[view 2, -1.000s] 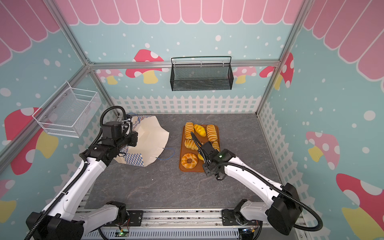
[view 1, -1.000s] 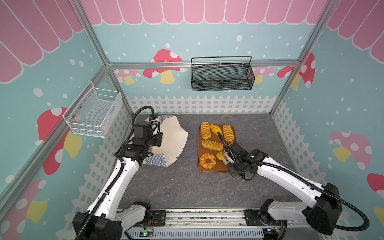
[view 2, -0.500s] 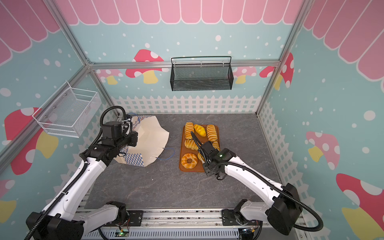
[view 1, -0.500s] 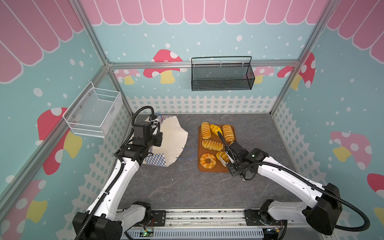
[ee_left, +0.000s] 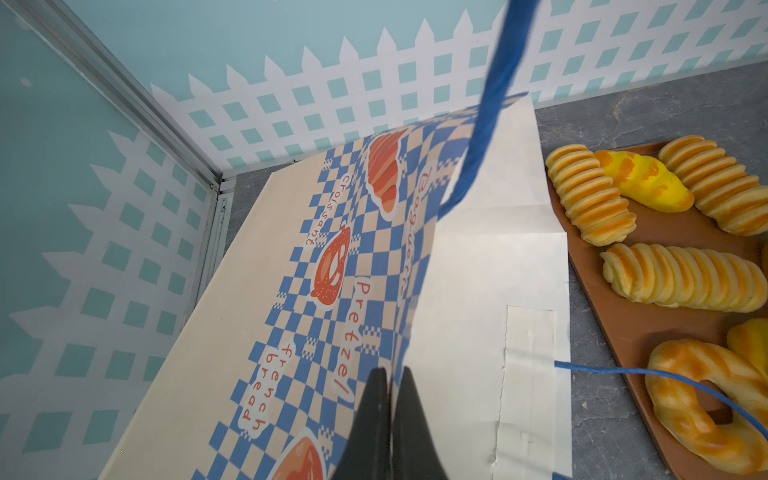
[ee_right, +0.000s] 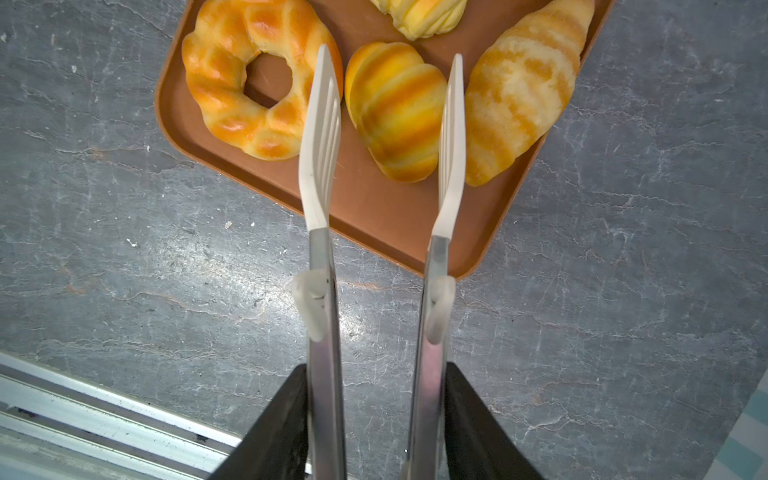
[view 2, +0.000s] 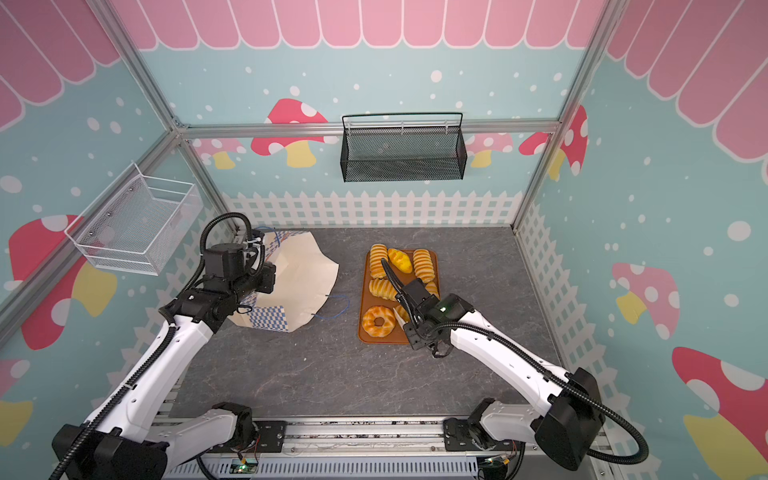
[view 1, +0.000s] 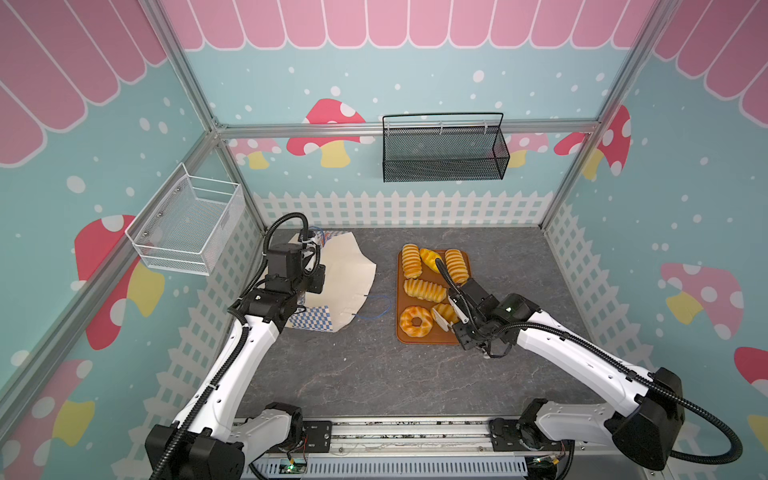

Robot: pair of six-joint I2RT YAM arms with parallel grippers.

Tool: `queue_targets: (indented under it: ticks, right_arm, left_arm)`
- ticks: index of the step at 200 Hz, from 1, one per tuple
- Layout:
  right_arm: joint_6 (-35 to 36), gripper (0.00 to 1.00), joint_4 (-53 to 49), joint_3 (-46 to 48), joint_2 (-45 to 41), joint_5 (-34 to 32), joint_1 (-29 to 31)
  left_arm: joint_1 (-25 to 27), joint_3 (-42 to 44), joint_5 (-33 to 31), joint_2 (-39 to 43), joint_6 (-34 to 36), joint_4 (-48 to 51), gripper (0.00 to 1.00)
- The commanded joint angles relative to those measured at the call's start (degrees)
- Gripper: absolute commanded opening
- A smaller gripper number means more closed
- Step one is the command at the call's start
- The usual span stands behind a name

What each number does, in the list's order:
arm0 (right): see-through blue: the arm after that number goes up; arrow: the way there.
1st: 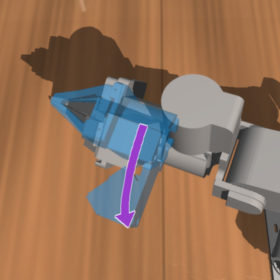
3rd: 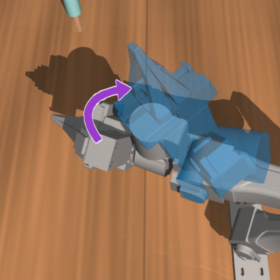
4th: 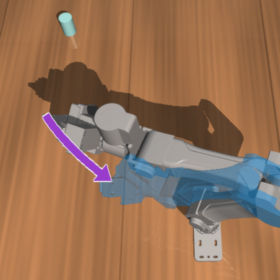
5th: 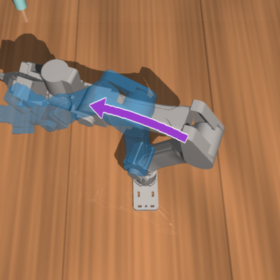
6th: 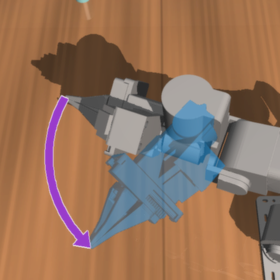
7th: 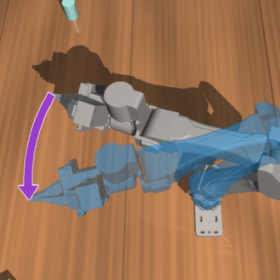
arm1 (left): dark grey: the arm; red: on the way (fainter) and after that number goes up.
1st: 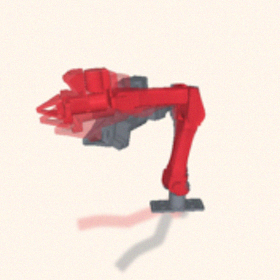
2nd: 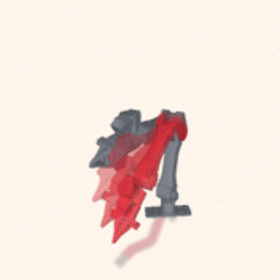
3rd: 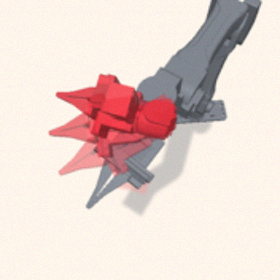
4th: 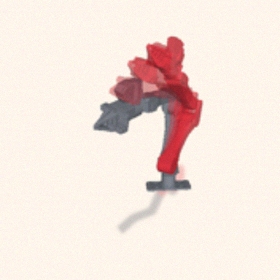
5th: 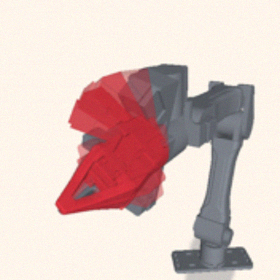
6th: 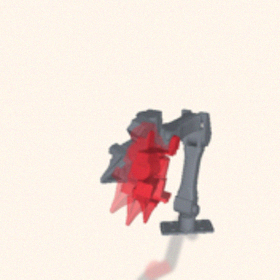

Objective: Take the fake bread out of the paper bag
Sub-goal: 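Open the tongs to release the yellow bun onto the tray, then raise the tongs from the tray while the left gripper stands the bag upright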

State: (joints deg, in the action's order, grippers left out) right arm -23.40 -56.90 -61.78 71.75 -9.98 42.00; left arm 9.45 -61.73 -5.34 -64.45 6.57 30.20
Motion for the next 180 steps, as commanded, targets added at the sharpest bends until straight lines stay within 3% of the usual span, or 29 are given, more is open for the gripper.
queue_targets:
  ticks: [1, 132, 180]
  right_arm:
    - [-0.24, 0.51, -1.27, -1.63, -1.3, 0.15, -0.16]
    - [0.11, 0.56, -3.83, -7.24, -2.4, -0.5, -0.15]
    - [2.71, 0.56, -3.74, -10.98, -0.98, -5.36, -2.31]
  left_arm:
    - [-0.32, 0.75, 0.11, 1.92, -0.59, -0.2, 0.0]
    - [-0.36, 0.43, -0.46, 5.36, 0.02, 1.8, 0.0]
    - [-0.31, -1.38, 1.16, 4.79, -0.36, 2.34, 0.0]
